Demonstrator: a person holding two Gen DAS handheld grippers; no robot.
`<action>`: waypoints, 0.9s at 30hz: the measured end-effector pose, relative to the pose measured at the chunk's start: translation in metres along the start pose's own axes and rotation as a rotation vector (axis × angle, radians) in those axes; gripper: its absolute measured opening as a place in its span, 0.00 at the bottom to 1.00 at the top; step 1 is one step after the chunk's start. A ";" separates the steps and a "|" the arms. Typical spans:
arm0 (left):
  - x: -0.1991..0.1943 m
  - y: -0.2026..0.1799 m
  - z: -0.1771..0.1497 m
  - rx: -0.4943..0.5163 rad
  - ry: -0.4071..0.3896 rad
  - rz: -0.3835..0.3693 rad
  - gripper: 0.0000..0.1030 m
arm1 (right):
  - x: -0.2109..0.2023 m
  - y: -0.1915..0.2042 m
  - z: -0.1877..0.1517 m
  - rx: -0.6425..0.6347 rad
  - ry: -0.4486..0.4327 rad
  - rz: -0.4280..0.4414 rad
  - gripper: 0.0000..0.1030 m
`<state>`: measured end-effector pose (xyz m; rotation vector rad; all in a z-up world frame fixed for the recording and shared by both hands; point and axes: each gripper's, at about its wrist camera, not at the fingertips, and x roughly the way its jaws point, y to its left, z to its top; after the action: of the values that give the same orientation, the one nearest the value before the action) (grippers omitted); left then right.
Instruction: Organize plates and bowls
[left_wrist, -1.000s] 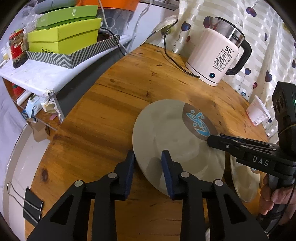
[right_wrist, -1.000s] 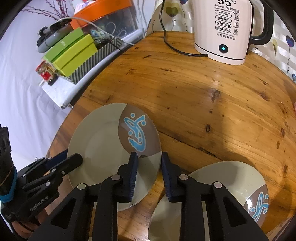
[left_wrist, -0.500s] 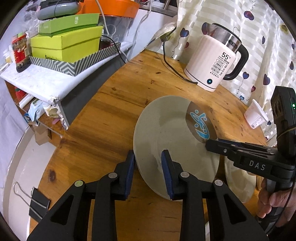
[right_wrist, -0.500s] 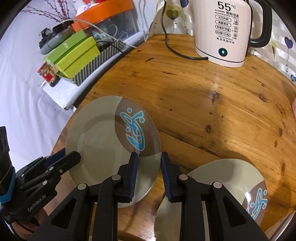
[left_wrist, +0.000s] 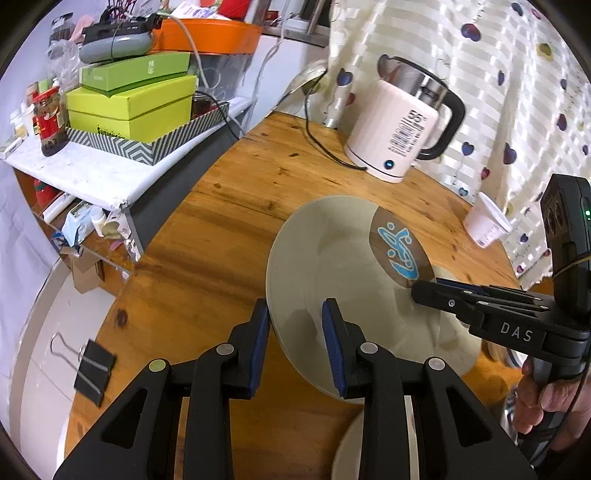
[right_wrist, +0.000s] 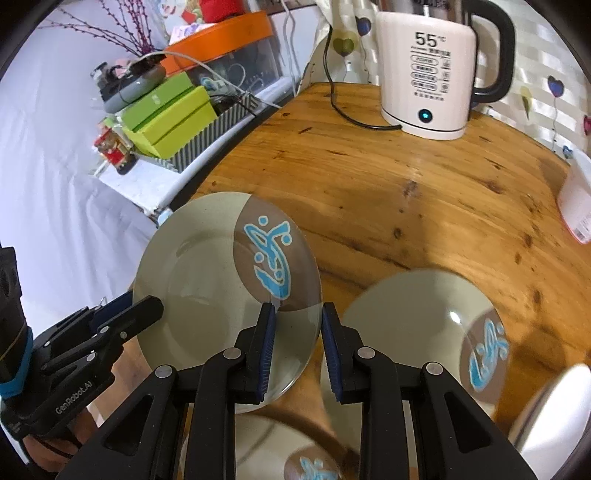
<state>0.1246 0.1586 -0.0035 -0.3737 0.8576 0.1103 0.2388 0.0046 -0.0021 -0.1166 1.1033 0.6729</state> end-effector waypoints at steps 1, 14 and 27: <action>-0.003 -0.003 -0.003 0.005 0.001 -0.003 0.29 | -0.004 0.000 -0.004 0.002 0.000 -0.002 0.24; -0.027 -0.032 -0.052 0.053 0.042 -0.025 0.29 | -0.036 -0.009 -0.068 0.051 0.016 -0.023 0.24; -0.036 -0.045 -0.095 0.073 0.093 -0.023 0.29 | -0.051 -0.010 -0.123 0.079 0.036 -0.029 0.24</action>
<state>0.0433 0.0841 -0.0204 -0.3218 0.9459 0.0409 0.1339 -0.0761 -0.0177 -0.0774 1.1593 0.6023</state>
